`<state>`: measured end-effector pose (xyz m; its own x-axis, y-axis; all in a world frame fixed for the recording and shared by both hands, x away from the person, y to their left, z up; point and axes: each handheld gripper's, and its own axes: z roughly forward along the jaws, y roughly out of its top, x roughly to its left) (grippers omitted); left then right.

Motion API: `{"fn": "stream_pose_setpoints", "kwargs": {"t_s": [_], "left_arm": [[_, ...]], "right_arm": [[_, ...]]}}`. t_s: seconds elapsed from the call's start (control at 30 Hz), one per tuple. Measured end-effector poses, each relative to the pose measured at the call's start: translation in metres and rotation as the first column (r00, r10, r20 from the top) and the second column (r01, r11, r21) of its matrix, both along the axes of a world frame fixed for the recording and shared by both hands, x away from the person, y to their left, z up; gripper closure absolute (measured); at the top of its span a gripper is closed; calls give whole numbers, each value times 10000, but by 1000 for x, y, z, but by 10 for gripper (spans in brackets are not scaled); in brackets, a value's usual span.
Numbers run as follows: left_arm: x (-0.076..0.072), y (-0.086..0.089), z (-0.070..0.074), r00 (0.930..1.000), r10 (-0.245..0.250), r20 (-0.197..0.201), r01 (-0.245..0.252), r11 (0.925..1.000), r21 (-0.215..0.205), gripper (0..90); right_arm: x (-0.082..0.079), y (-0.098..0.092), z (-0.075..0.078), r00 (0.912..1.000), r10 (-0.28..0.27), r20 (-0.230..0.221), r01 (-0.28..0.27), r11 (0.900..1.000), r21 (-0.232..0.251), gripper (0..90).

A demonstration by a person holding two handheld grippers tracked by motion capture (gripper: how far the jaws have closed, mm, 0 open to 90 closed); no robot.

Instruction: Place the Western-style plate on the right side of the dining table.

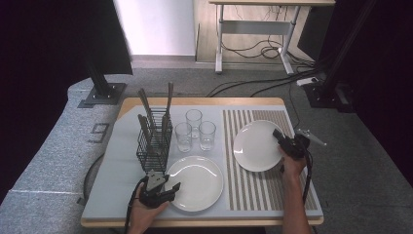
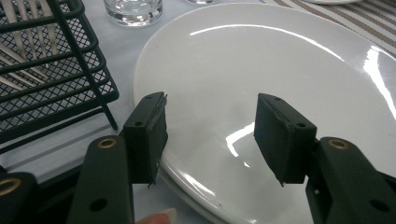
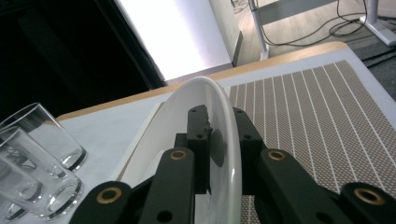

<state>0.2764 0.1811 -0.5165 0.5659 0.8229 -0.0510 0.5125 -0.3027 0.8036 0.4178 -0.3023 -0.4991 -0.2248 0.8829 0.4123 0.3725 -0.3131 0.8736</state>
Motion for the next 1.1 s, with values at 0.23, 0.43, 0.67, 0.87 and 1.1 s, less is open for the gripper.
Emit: {"fn": "stream_pose_setpoints", "kwargs": {"t_s": [0.23,0.43,0.67,0.87,1.1], "left_arm": [[0,0,0,10000,-7,2,7,10000,4,441],[0,0,0,10000,-20,4,20,10000,16,441],[0,0,0,10000,-39,-1,39,10000,33,441],[0,0,0,10000,-51,0,51,10000,31,441],[0,0,0,10000,-61,-12,61,10000,48,441]], "right_arm": [[1,-2,-2,9998,-55,-168,55,10000,51,801],[3,-2,-5,9996,-117,-241,118,9999,25,792],[6,0,-9,9991,-51,-422,47,9999,-112,773],[9,-1,-13,9981,-171,-594,161,9997,-173,758],[11,-6,-18,9965,-305,-782,296,9995,-123,744]]}}
